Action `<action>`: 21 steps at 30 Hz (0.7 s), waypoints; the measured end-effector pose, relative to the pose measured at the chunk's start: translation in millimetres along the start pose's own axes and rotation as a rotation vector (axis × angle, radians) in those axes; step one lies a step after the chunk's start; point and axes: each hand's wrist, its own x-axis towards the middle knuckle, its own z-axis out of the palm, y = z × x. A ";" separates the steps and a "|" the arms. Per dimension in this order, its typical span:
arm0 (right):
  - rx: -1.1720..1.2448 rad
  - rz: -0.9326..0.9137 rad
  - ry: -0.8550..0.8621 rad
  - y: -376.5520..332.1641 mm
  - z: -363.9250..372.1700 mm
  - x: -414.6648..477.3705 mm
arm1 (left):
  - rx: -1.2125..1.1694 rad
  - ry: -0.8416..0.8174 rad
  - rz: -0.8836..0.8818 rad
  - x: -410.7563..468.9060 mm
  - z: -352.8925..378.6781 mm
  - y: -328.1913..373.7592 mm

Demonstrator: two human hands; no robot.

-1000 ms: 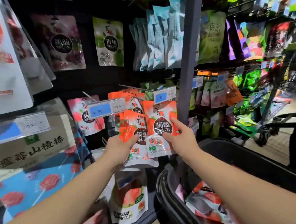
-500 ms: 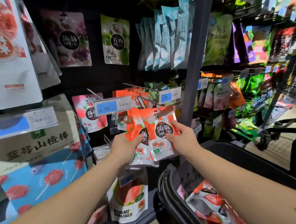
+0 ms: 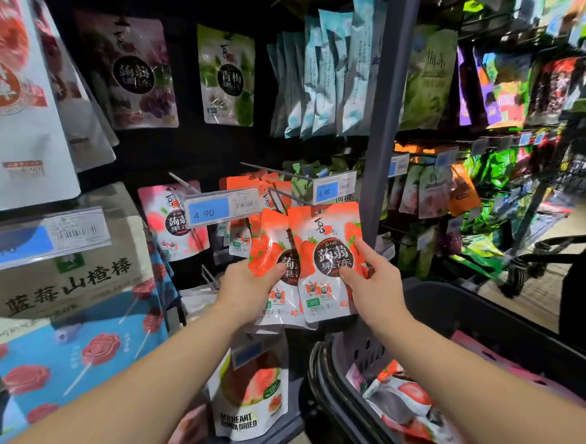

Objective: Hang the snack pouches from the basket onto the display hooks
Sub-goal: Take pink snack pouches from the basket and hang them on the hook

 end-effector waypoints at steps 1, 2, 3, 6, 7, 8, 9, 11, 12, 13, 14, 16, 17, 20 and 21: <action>-0.003 -0.008 0.009 -1.1 -1.4 2.1 | 0.004 -0.005 0.001 -0.8 -0.4 0.0; -0.013 -0.013 0.015 -2.1 -1.9 5.1 | 0.006 -0.009 0.001 -0.9 -0.3 0.1; -0.022 -0.013 0.013 -3.1 -1.3 8.5 | 0.004 -0.011 -0.001 -0.9 -0.6 -0.2; -0.043 -0.002 0.000 -4.7 3.4 18.9 | 0.000 -0.006 -0.005 0.1 -1.9 -0.8; -0.051 0.002 -0.007 -5.4 5.2 21.2 | -0.006 -0.006 -0.002 0.9 -2.3 -1.3; -0.062 0.009 -0.014 -5.2 7.1 22.7 | -0.007 -0.007 0.000 1.9 -2.7 -1.9; -0.073 0.017 -0.019 -4.3 8.8 24.7 | -0.004 -0.007 0.002 2.8 -3.1 -2.3; -0.082 0.024 -0.032 -0.5 12.1 27.9 | -0.001 -0.006 -0.001 4.1 -3.0 -3.2; -0.095 0.020 -0.039 1.6 13.8 29.4 | -0.003 -0.005 -0.006 4.6 -2.7 -3.5; -0.118 0.008 -0.048 2.0 15.6 29.8 | -0.003 -0.002 -0.012 5.5 -2.3 -4.4; -0.151 -0.011 -0.064 2.6 18.2 30.1 | -0.002 0.001 -0.016 6.6 -1.6 -5.8; -0.198 -0.040 -0.113 5.5 25.5 29.9 | -0.003 0.007 -0.020 9.0 -0.5 -9.2; -0.226 -0.037 -0.143 12.7 29.7 32.4 | -0.001 0.012 -0.016 10.4 0.0 -10.8; -0.270 -0.043 -0.190 28.8 42.2 41.9 | 0.016 0.030 -0.008 16.9 -0.6 -15.7; -0.299 -0.055 -0.181 28.0 45.3 43.7 | 0.025 0.042 -0.019 18.4 -1.8 -15.6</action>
